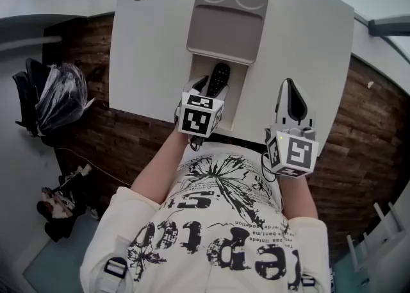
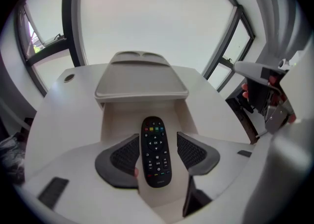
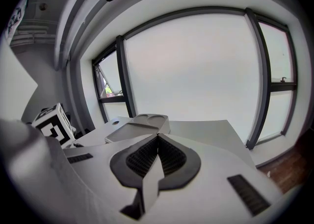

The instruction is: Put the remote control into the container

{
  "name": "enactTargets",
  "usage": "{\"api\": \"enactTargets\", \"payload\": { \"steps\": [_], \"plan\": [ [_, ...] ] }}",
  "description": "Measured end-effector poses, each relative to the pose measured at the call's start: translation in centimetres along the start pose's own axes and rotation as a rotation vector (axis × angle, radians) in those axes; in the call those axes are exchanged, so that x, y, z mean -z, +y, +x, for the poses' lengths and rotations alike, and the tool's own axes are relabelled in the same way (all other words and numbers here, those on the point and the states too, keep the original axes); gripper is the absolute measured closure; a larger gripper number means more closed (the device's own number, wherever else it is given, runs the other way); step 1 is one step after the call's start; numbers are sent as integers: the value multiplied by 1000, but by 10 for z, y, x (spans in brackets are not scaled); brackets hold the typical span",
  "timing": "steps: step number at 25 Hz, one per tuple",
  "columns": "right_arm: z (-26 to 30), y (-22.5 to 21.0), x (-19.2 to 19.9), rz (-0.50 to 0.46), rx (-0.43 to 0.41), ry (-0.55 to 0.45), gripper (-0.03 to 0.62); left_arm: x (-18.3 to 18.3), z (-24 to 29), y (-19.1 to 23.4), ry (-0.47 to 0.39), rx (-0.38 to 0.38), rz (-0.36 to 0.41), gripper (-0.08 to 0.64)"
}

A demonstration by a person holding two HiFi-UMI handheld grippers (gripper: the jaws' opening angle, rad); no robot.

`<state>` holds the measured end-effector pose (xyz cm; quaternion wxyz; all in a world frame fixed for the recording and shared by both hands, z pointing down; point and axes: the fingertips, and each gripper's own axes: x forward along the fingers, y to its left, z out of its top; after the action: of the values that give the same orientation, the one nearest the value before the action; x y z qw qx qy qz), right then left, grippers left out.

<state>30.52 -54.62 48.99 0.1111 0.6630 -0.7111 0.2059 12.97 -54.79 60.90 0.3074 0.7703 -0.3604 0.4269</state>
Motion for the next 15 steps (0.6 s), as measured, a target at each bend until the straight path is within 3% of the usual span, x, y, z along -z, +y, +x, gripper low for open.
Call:
{"api": "enactTargets", "payload": {
  "steps": [5,12,15],
  "plan": [
    [-2,9,-14,-20,-8,-40,589,-42,-40,-3,-200,1,36,317],
    [-16,34,-39,-46,-51,-102,589,-81,-105,7,-441,-109,29,528],
    [-22,42,-57,-56,-45,-154,589,-97,-125,3,-530,-98,66,551]
  ]
}}
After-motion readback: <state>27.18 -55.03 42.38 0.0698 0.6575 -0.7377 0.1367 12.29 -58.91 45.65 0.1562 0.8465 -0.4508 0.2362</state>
